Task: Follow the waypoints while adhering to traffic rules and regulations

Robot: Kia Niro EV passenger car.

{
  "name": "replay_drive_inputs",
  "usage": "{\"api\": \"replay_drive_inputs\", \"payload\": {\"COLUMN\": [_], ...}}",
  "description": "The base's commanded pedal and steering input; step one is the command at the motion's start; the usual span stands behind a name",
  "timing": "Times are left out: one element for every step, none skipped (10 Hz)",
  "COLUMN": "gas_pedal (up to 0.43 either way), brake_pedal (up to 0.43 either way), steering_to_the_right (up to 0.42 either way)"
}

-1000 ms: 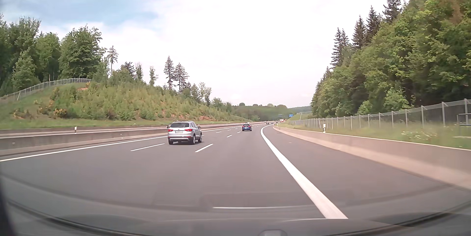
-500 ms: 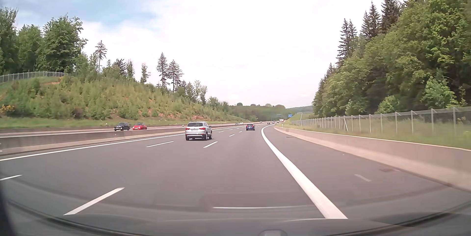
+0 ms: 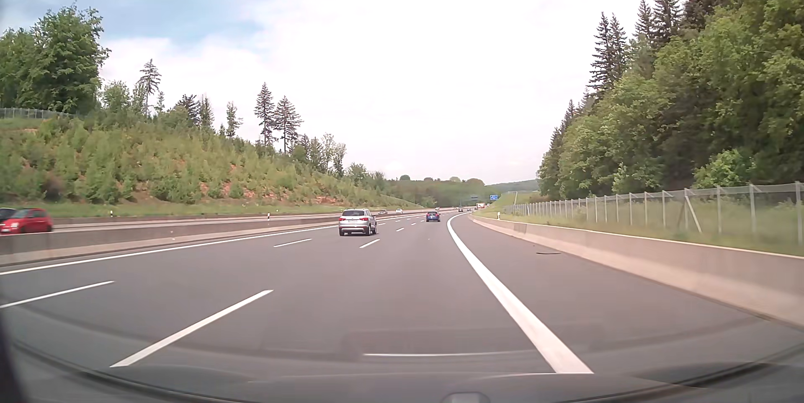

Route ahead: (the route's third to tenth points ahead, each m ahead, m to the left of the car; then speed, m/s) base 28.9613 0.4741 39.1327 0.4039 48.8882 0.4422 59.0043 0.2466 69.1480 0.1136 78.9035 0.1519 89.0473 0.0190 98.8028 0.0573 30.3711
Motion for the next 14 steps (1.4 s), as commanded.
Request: {"api": "replay_drive_inputs", "payload": {"gas_pedal": [0.197,0.209,0.22,0.248,0.248,0.248,0.248,0.248,0.248,0.248,0.248,0.248,0.248,0.248], "brake_pedal": [0.0,0.0,0.0,0.0,0.0,0.0,0.0,0.0,0.0,0.0,0.0,0.0,0.0,0.0], "steering_to_the_right": [0.002,0.002,0.002,0.002,0.003,0.002,0.002,0.002,0.002,0.003,0.003,0.003,0.003,0.003]}}
